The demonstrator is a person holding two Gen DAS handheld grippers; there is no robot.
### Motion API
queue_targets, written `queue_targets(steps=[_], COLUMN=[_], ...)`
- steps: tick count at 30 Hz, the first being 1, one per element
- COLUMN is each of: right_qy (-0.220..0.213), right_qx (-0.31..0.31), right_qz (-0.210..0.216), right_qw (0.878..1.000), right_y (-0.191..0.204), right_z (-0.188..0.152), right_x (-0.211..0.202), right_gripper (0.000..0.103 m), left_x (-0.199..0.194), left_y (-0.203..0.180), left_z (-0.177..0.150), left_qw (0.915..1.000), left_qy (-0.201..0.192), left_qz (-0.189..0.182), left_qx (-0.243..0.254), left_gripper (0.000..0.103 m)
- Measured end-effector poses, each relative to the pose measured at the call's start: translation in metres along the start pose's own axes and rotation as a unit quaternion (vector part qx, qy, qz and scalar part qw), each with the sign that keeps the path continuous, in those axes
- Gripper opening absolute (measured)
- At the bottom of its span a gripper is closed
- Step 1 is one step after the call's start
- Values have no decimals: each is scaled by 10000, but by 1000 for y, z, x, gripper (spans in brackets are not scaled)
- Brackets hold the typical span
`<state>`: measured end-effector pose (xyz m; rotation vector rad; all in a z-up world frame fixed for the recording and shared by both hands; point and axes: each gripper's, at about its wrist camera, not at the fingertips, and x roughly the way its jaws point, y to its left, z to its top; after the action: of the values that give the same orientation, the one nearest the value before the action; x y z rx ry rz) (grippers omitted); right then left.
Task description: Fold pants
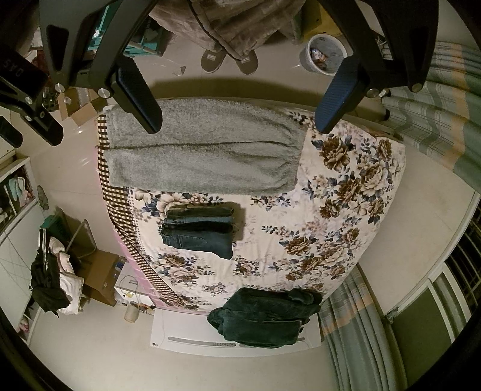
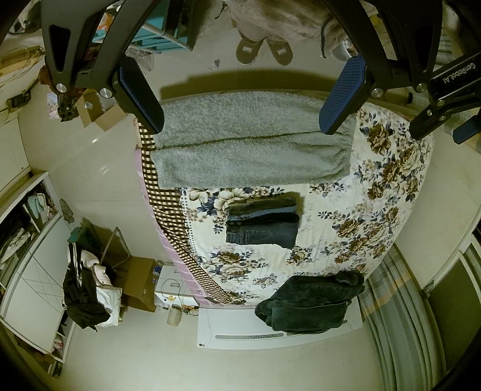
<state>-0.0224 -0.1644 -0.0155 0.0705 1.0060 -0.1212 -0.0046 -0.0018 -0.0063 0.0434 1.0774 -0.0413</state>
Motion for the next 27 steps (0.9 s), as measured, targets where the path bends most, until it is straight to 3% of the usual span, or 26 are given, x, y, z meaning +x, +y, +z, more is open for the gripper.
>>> queue_targets(steps=[15,18,24,27], right_qy=[17,26,134,159], right_qx=[11,33,264,515], right_qz=[-2,0,-106,-305], right_qw=[10000,10000,9995,9981], right_y=[5,5,15,9], right_z=[-2,-2,-7,-2], right_x=[1,1,20,41], right_gripper=[103,103,103,103], left_x=[1,9,20,44], left_y=[-1,-22,-24,-19], left_z=[-3,1,7,19], left_qw=[10000,9999,9998,9999], left_qy=[13,38,-69,-110], left_qz=[-39,-85,-91,-3], left_qx=[15,67,135,-27], left_gripper=[103,103,103,103])
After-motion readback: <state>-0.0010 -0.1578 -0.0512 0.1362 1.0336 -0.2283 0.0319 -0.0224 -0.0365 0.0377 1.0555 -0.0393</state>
